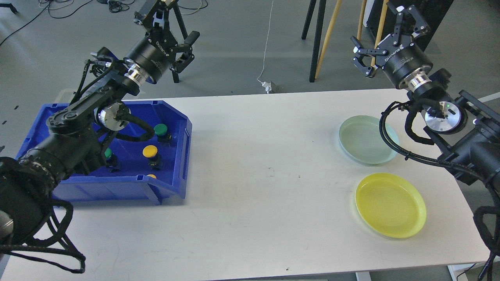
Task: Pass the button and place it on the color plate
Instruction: 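Raise the left gripper up and away from the blue bin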
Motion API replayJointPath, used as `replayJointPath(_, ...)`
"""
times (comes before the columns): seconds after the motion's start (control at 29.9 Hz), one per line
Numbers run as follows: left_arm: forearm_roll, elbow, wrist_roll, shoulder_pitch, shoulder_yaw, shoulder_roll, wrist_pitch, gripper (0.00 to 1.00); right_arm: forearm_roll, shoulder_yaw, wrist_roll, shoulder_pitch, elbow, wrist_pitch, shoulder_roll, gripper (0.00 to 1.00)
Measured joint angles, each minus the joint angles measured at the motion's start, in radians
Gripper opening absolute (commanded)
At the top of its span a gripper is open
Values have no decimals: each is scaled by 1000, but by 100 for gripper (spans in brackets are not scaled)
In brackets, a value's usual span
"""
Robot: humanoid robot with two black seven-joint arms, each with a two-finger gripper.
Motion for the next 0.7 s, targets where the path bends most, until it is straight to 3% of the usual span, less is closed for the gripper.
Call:
replayJointPath(0.43, -33, 7, 0, 5, -53, 74, 0, 100, 6, 6, 8, -6, 5, 0, -4, 99)
replayJointPath(0.6, -39, -144, 0, 2, -187, 89, 0, 100, 9, 8, 10, -9, -2, 0, 1, 99)
replayJointPath(0.7, -18, -293, 0, -2, -208, 187, 0, 100, 9, 5, 10, -23, -2, 0, -6, 99)
